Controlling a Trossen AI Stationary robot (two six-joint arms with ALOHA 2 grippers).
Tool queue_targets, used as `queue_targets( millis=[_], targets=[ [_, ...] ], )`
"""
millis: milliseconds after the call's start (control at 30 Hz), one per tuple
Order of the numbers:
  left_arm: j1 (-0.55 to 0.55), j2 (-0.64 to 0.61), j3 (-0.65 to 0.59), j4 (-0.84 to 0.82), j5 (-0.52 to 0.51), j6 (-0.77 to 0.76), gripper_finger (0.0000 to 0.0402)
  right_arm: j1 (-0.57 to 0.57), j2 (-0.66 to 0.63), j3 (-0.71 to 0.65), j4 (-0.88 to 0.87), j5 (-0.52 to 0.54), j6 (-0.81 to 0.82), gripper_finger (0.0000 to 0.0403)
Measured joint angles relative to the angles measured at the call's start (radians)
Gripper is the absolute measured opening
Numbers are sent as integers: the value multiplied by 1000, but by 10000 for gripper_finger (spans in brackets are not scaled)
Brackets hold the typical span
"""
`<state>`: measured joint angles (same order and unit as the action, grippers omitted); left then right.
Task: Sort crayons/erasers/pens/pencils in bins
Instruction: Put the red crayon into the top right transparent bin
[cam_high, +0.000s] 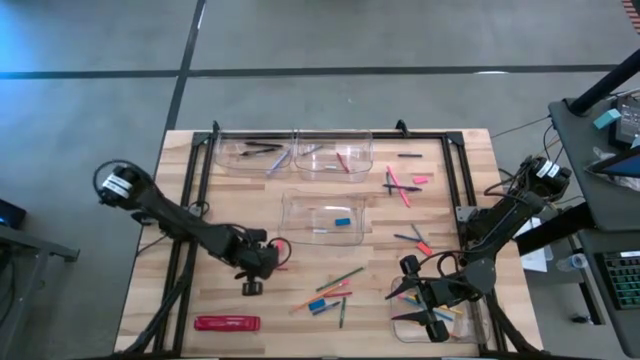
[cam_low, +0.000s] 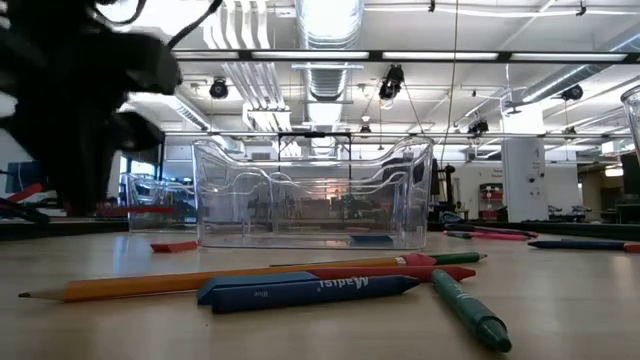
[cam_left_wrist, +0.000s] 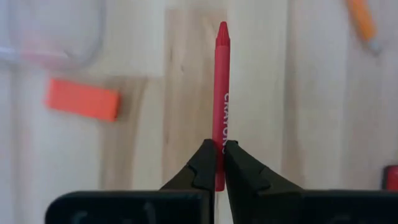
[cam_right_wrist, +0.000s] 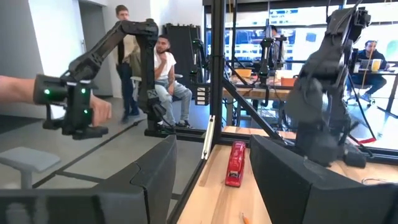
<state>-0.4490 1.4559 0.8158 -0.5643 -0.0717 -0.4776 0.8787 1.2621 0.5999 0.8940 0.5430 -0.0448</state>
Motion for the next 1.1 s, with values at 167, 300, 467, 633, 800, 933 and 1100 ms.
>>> queue_targets(
  millis=[167, 300, 467, 633, 800, 933, 1100],
  targets=[
    [-7, -26, 76, -77, -33, 17, 1, 0, 0, 0, 0, 0, 0, 192],
    [-5, -37, 135, -130, -76, 58, 1, 0, 0, 0, 0, 0, 0, 192],
    [15, -64, 204, -136, -121, 160, 0, 0, 0, 0, 0, 0, -5, 192],
    [99, -88, 269, -131, -163, 288, 0, 0, 0, 0, 0, 0, -6, 192],
    [244, -98, 308, -89, -169, 468, 0, -2, 0, 0, 0, 0, -10, 192],
    [388, -94, 315, 4, -138, 619, 0, -2, 0, 0, -1, 6, -18, 192],
    [581, -49, 316, 99, -30, 766, 0, -3, 0, 0, -9, 7, -18, 192]
  ],
)
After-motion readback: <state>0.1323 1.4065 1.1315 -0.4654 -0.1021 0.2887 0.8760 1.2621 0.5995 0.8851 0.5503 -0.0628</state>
